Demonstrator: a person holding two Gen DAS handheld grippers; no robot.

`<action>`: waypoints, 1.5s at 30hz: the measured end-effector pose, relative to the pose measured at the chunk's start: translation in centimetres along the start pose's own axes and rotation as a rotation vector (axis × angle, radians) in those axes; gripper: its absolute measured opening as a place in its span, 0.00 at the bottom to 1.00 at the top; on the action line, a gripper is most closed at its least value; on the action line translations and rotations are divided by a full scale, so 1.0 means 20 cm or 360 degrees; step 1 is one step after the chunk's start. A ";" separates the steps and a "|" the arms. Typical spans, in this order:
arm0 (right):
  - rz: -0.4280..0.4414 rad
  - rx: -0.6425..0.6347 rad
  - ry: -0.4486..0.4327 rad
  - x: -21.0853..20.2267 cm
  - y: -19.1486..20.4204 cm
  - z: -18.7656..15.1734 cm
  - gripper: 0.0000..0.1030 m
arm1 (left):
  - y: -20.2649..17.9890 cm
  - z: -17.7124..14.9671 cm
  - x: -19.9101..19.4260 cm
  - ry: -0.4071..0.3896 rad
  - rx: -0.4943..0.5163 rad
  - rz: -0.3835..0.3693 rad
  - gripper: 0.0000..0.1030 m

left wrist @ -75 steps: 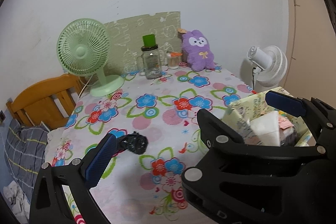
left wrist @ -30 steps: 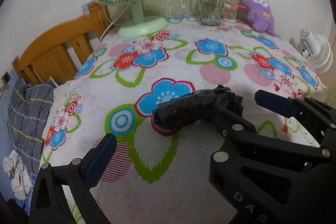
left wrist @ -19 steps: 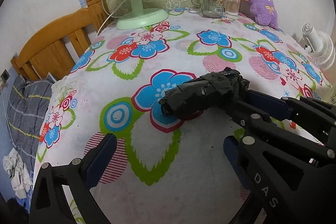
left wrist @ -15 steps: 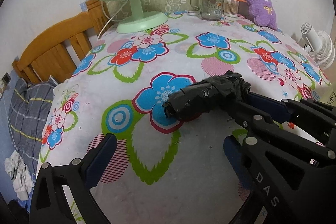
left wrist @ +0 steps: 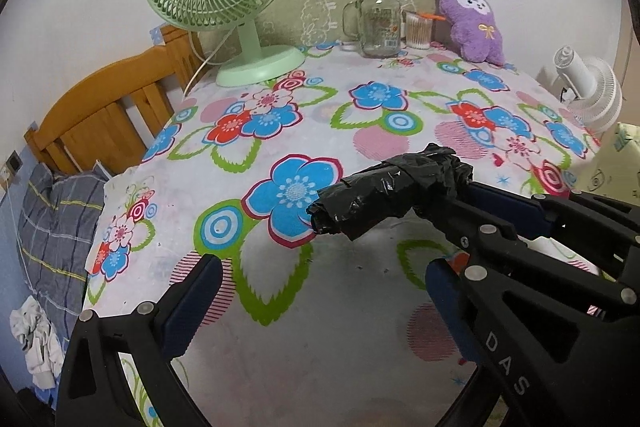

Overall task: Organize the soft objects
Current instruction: 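Lift the black bag with the right tool and carry it toward the box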

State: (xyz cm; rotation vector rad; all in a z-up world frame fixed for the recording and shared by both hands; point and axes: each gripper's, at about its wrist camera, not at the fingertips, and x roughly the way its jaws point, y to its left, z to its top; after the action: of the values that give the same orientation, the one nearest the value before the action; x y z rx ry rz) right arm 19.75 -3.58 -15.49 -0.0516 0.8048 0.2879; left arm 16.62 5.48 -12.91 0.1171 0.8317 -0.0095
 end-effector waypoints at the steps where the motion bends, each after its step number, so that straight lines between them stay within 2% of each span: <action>1: 0.0001 0.0000 -0.0005 -0.01 0.00 0.00 0.22 | -0.01 0.00 -0.01 -0.0006 -0.0002 -0.0005 0.99; 25: -0.0020 -0.0023 -0.0165 -0.42 -0.05 -0.04 0.22 | -0.14 -0.01 -0.35 -0.0177 0.0010 -0.0069 0.99; 45: -0.0028 -0.0052 -0.0296 -0.77 -0.17 -0.06 0.22 | -0.32 0.02 -0.64 -0.0317 0.0020 -0.0064 0.99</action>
State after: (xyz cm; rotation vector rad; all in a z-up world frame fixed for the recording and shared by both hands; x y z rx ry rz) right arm 9.81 -10.56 -5.52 -0.0615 0.6149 0.2847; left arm 7.94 -1.44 -3.92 0.1096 0.6350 -0.0632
